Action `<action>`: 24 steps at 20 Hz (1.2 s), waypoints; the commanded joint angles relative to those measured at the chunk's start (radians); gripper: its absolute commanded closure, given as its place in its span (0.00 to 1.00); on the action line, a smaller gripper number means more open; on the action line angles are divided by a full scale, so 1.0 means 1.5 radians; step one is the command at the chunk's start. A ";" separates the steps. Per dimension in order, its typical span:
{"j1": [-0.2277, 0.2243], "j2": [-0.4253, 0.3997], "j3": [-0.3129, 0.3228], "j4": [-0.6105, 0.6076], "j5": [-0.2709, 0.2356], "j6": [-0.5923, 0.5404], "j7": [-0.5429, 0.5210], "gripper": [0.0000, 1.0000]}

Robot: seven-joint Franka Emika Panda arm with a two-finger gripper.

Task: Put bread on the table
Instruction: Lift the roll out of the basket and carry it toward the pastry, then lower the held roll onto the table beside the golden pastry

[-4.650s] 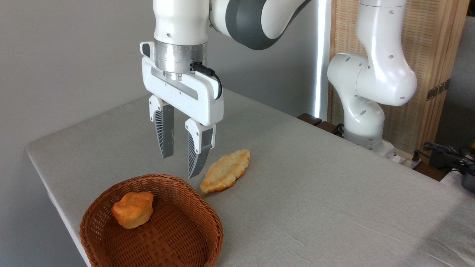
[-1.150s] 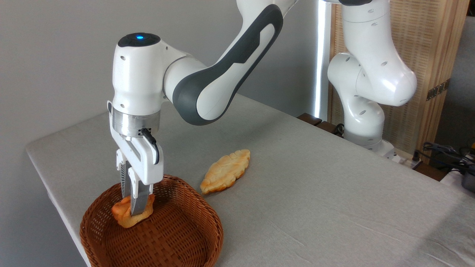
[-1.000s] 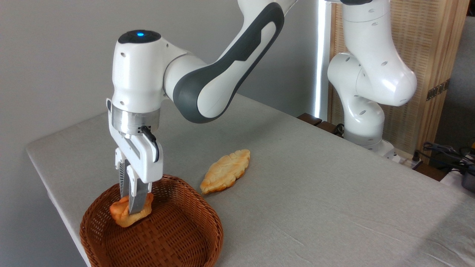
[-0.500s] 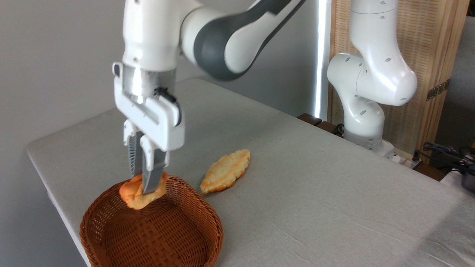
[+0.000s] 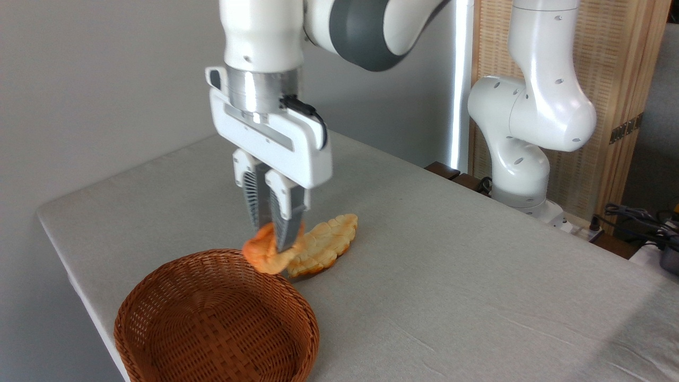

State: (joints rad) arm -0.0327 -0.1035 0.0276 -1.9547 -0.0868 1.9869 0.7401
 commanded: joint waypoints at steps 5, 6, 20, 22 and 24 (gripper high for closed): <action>-0.007 -0.052 0.040 -0.112 -0.018 -0.014 0.032 0.21; -0.007 -0.047 0.043 -0.113 -0.018 -0.014 0.032 0.15; -0.023 -0.012 0.034 -0.116 -0.019 -0.024 0.032 0.00; -0.023 -0.013 0.033 -0.108 -0.021 -0.018 0.031 0.00; -0.023 -0.013 0.033 -0.078 -0.033 -0.015 0.031 0.00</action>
State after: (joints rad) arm -0.0644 -0.1202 0.0712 -2.1291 -0.0937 1.9739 0.7629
